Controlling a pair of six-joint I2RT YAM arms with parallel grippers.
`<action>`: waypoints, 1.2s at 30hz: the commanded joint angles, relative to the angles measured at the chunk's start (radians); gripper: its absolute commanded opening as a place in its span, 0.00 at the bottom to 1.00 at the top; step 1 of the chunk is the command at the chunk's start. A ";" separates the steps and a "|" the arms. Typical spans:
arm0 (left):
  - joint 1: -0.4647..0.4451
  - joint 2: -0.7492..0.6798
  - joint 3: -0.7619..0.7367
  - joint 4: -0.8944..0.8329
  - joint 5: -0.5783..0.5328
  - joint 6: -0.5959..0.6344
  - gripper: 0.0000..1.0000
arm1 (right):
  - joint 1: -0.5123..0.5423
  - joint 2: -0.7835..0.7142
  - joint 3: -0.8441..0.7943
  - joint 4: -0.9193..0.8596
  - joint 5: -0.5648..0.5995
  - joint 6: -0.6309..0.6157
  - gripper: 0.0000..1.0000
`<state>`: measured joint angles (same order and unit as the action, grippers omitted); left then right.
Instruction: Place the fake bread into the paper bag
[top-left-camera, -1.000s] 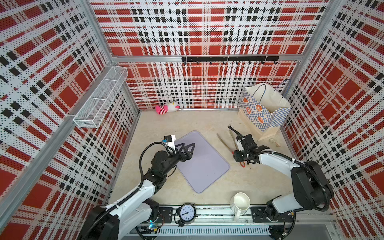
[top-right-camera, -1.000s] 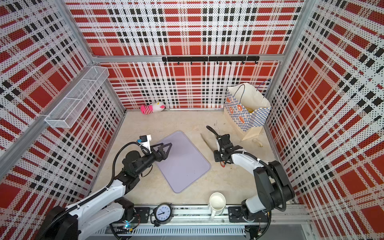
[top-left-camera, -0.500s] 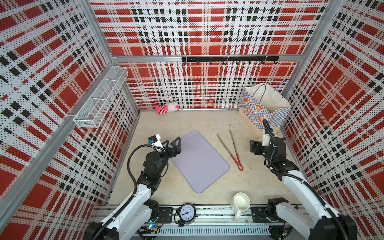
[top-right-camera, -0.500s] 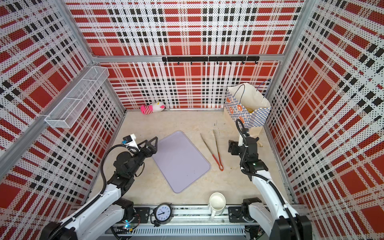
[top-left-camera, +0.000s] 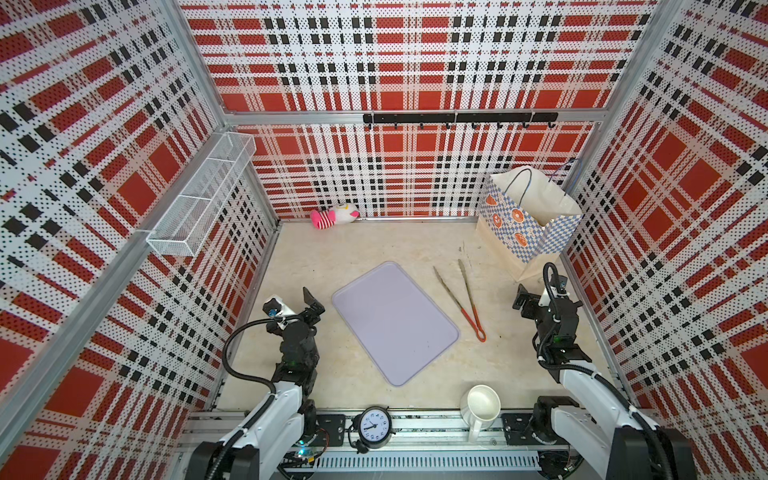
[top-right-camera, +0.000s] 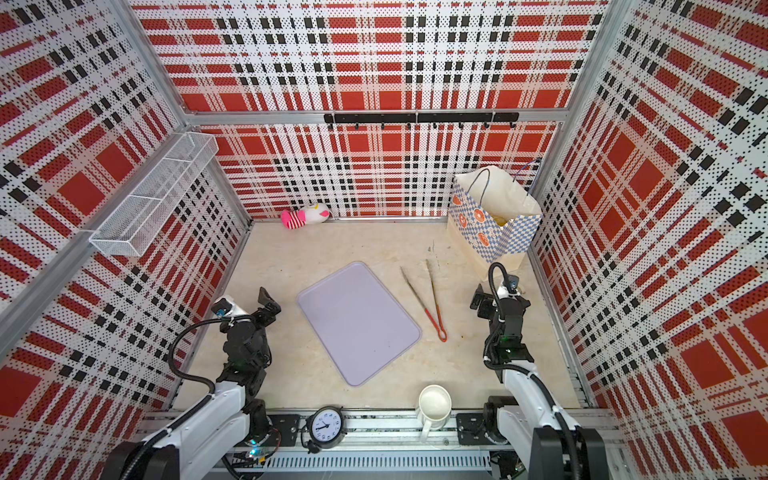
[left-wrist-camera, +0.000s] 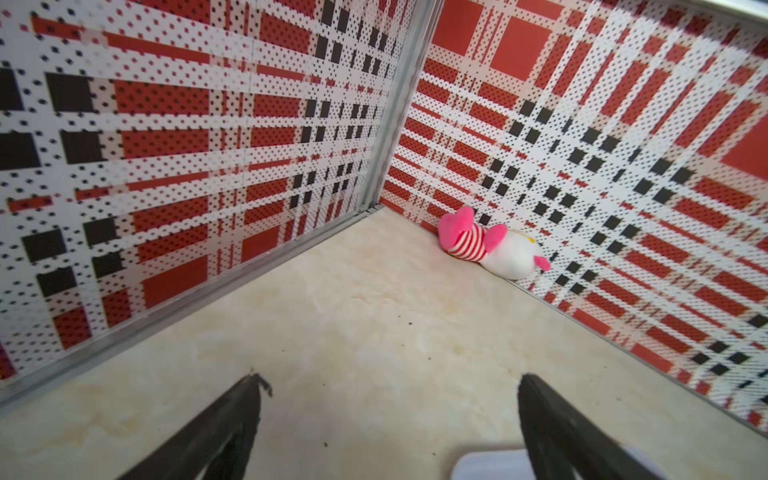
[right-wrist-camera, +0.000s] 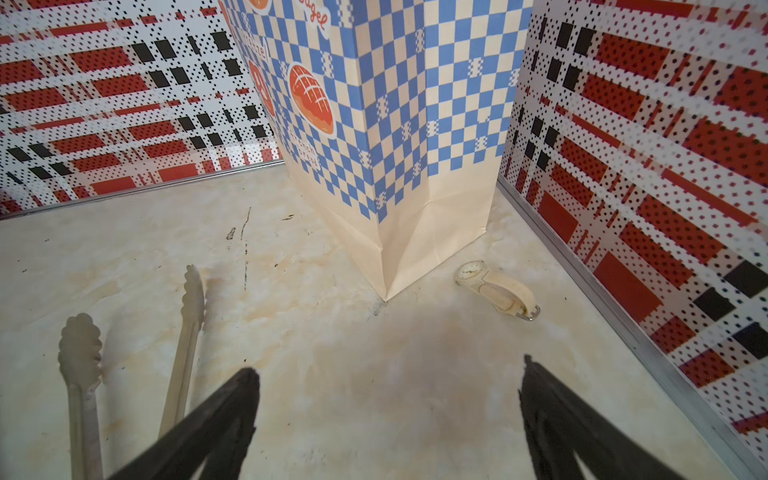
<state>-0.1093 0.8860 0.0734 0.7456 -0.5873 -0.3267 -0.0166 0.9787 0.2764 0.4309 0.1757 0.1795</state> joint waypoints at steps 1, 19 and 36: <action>0.015 0.076 -0.047 0.251 -0.068 0.132 0.98 | -0.003 0.072 -0.051 0.281 -0.048 -0.078 1.00; 0.108 0.563 0.005 0.778 0.184 0.220 0.98 | 0.110 0.531 -0.126 0.938 -0.075 -0.208 1.00; 0.038 0.695 0.105 0.729 0.190 0.321 0.98 | 0.103 0.597 -0.008 0.779 0.063 -0.147 1.00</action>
<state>-0.0772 1.5795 0.1722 1.4723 -0.3996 -0.0231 0.0933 1.5871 0.2642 1.2476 0.2173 0.0235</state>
